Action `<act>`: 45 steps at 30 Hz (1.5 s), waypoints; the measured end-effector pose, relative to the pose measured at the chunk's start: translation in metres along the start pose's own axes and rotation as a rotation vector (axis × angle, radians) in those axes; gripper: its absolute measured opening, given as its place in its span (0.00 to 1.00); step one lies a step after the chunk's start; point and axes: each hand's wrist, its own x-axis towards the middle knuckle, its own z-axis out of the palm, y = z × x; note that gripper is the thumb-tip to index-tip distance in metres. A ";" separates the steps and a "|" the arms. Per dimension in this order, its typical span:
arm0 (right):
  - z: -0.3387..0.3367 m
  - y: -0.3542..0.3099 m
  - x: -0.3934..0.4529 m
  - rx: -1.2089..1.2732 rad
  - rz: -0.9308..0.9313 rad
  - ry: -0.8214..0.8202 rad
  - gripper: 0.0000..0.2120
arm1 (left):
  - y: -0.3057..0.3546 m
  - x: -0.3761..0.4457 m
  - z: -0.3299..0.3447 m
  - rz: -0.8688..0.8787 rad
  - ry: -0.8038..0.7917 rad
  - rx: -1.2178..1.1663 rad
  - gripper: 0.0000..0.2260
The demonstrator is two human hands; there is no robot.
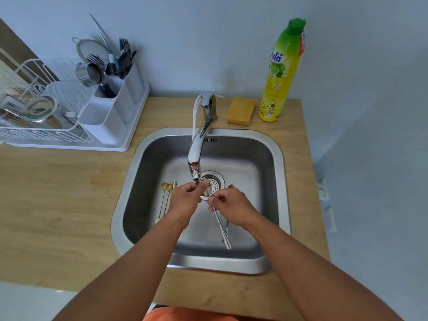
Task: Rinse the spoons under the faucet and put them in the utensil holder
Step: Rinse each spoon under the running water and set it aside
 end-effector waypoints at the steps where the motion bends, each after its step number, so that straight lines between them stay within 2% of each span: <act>1: 0.001 0.003 -0.001 -0.010 0.022 0.005 0.13 | 0.000 0.001 0.002 -0.006 0.024 0.003 0.11; 5: 0.005 0.020 -0.001 0.049 0.141 0.070 0.12 | -0.008 0.014 -0.002 -0.022 0.091 0.064 0.14; 8: 0.002 0.033 0.006 0.146 0.274 0.202 0.12 | -0.025 0.024 -0.019 0.008 0.107 0.319 0.10; 11: -0.003 0.046 0.019 0.167 0.376 0.314 0.12 | -0.045 0.033 -0.041 -0.011 0.139 0.582 0.08; 13: -0.007 0.054 0.027 0.199 0.432 0.362 0.12 | -0.050 0.036 -0.052 -0.041 0.142 0.705 0.04; 16: -0.010 0.058 0.040 0.261 0.496 0.441 0.13 | -0.048 0.043 -0.061 -0.029 0.169 0.859 0.11; 19: -0.009 0.066 0.033 0.267 0.558 0.484 0.10 | -0.051 0.039 -0.055 0.002 0.171 0.964 0.09; 20: 0.004 0.064 0.041 0.221 0.580 0.479 0.09 | -0.066 0.049 -0.060 -0.039 0.137 1.004 0.09; 23: 0.014 0.070 0.035 0.111 0.633 0.486 0.10 | -0.083 0.050 -0.059 -0.061 0.104 1.036 0.09; 28: 0.008 0.066 0.037 0.014 0.596 0.482 0.11 | -0.076 0.058 -0.059 0.001 0.176 1.034 0.09; 33: 0.003 0.062 0.032 -0.107 0.559 0.433 0.10 | -0.076 0.064 -0.062 -0.013 0.231 0.943 0.07; 37: 0.003 0.058 0.031 -0.213 0.594 0.400 0.12 | -0.081 0.068 -0.061 -0.034 0.246 0.853 0.05; 40: 0.001 0.055 0.034 -0.321 0.601 0.377 0.15 | -0.082 0.072 -0.060 -0.042 0.253 0.806 0.06; 45: 0.002 0.053 0.036 -0.432 0.602 0.347 0.17 | -0.084 0.076 -0.059 -0.106 0.221 0.864 0.10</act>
